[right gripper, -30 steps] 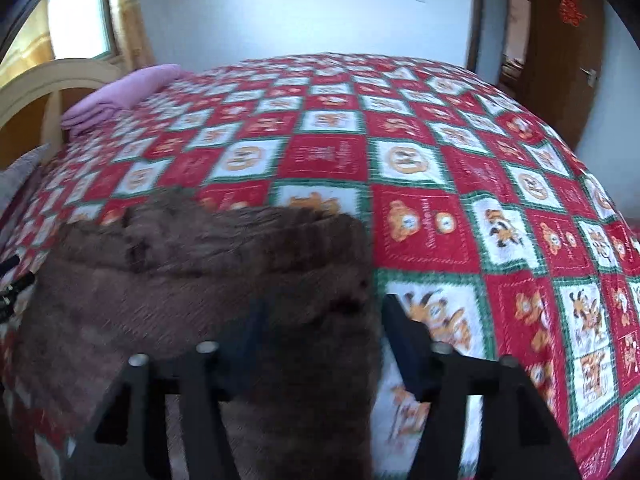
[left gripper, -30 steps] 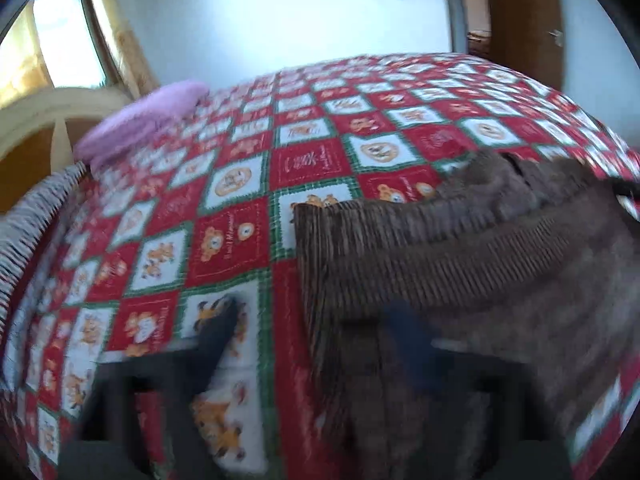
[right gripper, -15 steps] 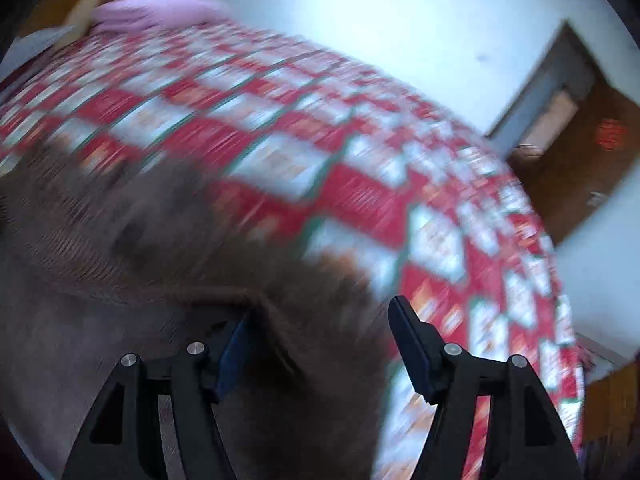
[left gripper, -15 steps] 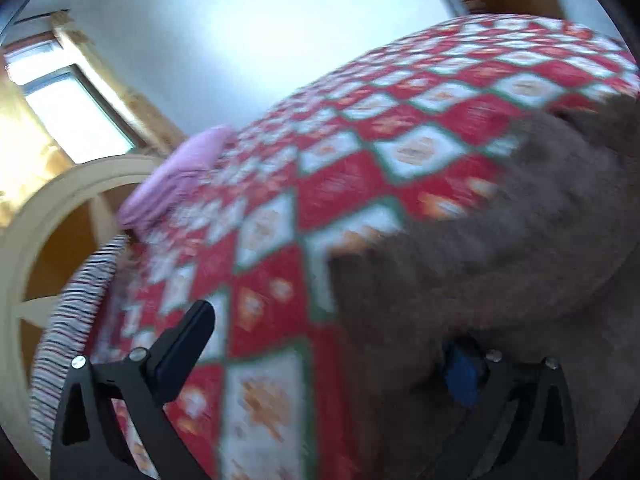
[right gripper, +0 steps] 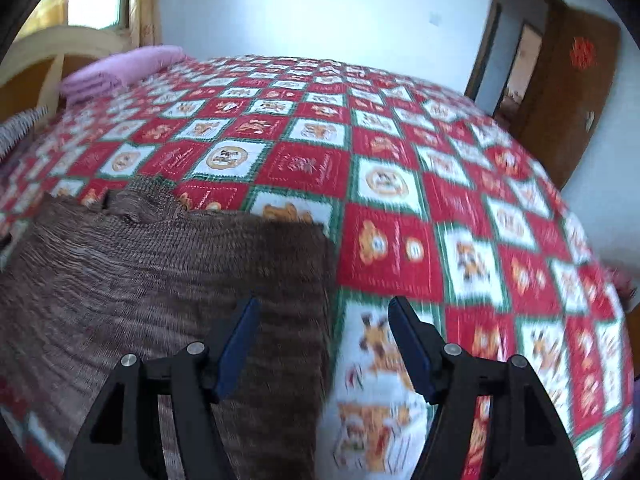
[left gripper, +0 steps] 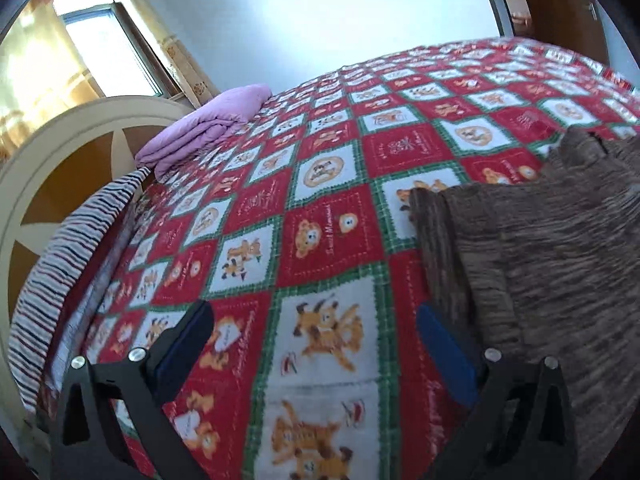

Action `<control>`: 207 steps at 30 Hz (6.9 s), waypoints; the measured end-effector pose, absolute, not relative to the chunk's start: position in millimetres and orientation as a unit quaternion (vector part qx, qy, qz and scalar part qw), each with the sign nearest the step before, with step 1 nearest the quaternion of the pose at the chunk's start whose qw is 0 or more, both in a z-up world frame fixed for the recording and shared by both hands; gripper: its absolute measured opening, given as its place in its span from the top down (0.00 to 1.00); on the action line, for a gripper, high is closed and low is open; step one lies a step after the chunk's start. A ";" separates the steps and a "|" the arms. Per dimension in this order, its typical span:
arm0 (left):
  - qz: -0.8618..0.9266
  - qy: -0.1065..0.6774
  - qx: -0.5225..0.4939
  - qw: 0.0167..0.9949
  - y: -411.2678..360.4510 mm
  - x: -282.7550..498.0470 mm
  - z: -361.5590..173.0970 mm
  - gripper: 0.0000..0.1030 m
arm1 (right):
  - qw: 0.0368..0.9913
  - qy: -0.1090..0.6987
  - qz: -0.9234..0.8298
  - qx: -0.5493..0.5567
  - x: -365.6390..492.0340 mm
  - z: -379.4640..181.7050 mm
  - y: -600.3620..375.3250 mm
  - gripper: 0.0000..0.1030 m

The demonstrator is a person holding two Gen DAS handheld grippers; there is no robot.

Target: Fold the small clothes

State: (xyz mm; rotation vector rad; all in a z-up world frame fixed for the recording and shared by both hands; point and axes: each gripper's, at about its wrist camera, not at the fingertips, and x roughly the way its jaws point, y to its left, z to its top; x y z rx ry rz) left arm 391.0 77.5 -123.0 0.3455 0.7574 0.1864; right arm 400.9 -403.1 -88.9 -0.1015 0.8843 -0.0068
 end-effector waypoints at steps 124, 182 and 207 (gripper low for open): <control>0.004 0.406 -0.041 0.913 118.7 398.2 -126.9 0.22 | 0.860 0.259 0.215 -0.384 230.0 -152.7 -18.4 0.51; -0.165 0.425 -0.216 0.863 61.4 446.1 -69.9 0.92 | 0.914 0.314 0.250 -0.058 253.2 -76.6 -150.8 0.96; -0.246 0.410 -0.127 0.869 -99.1 454.1 -31.5 0.92 | 0.931 0.317 0.172 0.049 241.5 -57.2 -291.8 0.97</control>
